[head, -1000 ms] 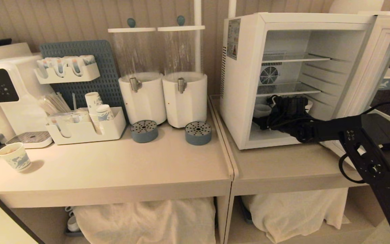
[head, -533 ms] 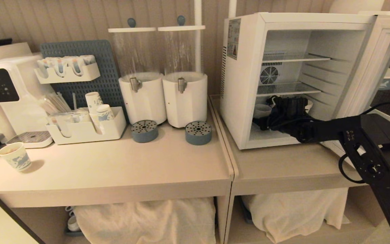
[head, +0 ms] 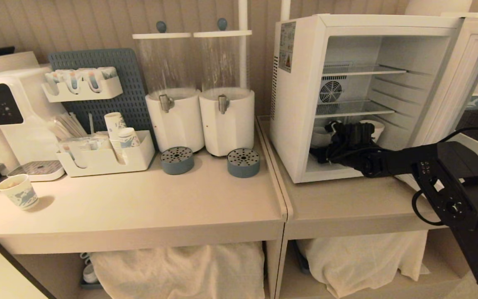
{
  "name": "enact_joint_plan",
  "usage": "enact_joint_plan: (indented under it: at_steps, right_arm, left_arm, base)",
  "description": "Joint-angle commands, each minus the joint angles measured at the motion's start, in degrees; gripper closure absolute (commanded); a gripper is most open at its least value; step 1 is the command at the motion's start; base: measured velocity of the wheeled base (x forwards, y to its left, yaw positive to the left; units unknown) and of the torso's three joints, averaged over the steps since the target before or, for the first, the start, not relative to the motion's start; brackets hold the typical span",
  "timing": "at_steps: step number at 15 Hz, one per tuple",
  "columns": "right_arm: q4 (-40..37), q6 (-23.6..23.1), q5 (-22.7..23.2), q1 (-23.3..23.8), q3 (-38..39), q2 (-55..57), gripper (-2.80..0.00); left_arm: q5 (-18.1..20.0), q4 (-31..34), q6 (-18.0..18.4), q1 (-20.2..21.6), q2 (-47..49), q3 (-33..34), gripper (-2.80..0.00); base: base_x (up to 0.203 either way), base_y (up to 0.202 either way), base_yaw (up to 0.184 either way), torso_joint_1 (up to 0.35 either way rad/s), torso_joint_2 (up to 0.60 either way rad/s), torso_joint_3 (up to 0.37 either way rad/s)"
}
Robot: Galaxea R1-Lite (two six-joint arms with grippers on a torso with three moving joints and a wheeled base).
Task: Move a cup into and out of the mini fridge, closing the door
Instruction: Put the ceramic cup in the freezer
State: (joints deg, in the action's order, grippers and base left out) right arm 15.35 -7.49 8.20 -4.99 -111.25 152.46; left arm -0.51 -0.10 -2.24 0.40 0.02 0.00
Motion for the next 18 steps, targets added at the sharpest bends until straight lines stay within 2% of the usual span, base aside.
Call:
enact_joint_plan:
  at_steps: [1, 6, 18]
  right_arm:
    - [0.19, -0.07, 0.06, -0.02, 0.07, 0.06, -2.8]
    - [-0.33, 0.03, 0.23, -0.02, 0.79, -0.86, -2.8]
    - [0.56, 0.1, 1.38, 0.24, 12.9, -11.39, -2.8]
  left_arm:
    - [-0.02, 0.01, -0.05, 0.04, 0.06, 0.0, 0.0]
    - [-0.02, 0.01, -0.05, 0.02, 0.06, 0.0, 0.0]
    - [-0.02, 0.01, -0.05, 0.04, 0.06, 0.0, 0.0]
  base:
    - [0.0, 0.0, 0.0, 0.0, 0.0, 0.0]
    - [0.0, 0.0, 0.0, 0.0, 0.0, 0.0]
    - [0.0, 0.0, 0.0, 0.0, 0.0, 0.0]
